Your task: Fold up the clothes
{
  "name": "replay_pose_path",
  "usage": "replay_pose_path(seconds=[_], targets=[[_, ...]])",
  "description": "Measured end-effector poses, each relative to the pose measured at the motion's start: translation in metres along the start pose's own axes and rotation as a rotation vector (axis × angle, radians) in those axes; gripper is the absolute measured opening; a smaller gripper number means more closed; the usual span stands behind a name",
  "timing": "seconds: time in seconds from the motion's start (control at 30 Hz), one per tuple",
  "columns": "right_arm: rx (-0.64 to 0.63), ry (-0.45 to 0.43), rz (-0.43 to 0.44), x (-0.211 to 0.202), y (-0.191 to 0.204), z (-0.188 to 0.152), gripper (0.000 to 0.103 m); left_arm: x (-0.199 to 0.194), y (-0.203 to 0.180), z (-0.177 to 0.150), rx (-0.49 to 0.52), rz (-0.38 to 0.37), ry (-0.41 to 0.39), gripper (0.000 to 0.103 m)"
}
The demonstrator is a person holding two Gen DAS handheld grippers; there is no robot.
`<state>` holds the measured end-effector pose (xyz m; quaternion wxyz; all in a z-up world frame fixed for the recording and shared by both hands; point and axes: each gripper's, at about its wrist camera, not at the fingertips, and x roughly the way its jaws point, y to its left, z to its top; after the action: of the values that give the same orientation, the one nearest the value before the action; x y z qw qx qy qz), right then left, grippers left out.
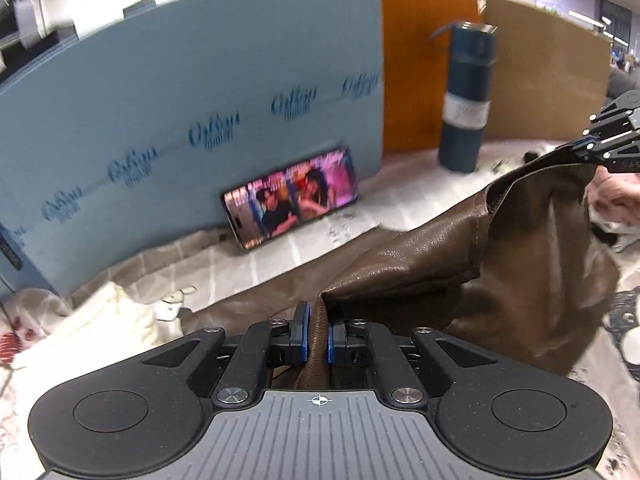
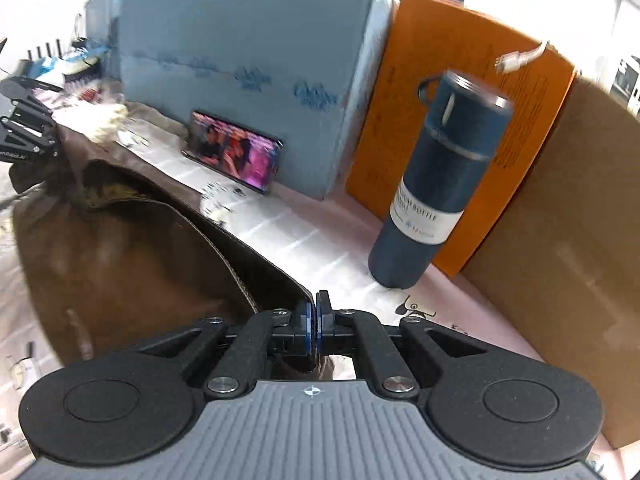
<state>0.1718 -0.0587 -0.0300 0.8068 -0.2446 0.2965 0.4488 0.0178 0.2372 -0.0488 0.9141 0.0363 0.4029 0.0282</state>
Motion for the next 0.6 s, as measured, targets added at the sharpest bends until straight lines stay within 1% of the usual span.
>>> replay_pose_path(seconds=[0.07,0.1,0.17,0.2,0.23,0.27,0.3,0.33,0.37,0.43,0.5,0.53,0.57,0.6], targets=[[0.025,0.014,0.002,0.012,-0.006,0.001,0.002,0.013,0.005,0.000,-0.014,-0.005,0.004,0.009],[0.038,0.021,0.003,0.018,-0.009,0.001,0.003,0.018,0.008,0.001,-0.023,-0.007,0.006,0.014],[0.063,0.035,0.006,0.029,-0.015,0.002,0.004,0.027,0.013,0.002,-0.044,-0.005,0.007,0.018],[0.076,0.042,0.007,0.035,-0.017,0.002,0.006,0.030,0.014,0.003,-0.055,0.003,0.001,0.025],[0.089,0.049,0.008,0.041,-0.020,0.002,0.011,0.034,0.016,0.004,-0.068,0.019,-0.004,0.031],[0.101,0.055,0.008,0.046,-0.023,0.003,0.021,0.036,0.018,0.006,-0.084,0.038,-0.016,0.044],[0.102,0.056,-0.010,0.048,-0.024,0.002,0.027,0.038,0.019,0.007,-0.103,0.055,-0.037,0.053],[0.104,0.057,-0.026,0.050,-0.024,0.002,0.037,0.039,0.020,0.008,-0.116,0.067,-0.055,0.057],[0.105,0.056,-0.033,0.051,-0.025,0.001,0.043,0.041,0.021,0.009,-0.125,0.076,-0.066,0.063],[0.136,0.053,-0.035,0.053,-0.028,0.000,0.044,0.045,0.019,0.011,-0.120,0.092,-0.084,0.064],[0.189,0.033,-0.024,0.049,-0.034,-0.001,0.051,0.046,0.016,0.012,-0.107,0.101,-0.104,0.065],[0.216,0.022,-0.017,0.047,-0.037,-0.002,0.057,0.045,0.014,0.012,-0.098,0.099,-0.121,0.067],[0.251,0.005,-0.003,0.044,-0.041,-0.002,0.066,0.044,0.012,0.012,-0.090,0.097,-0.138,0.069],[0.292,-0.014,0.016,0.041,-0.048,-0.002,0.070,0.044,0.010,0.013,-0.080,0.104,-0.152,0.073]])
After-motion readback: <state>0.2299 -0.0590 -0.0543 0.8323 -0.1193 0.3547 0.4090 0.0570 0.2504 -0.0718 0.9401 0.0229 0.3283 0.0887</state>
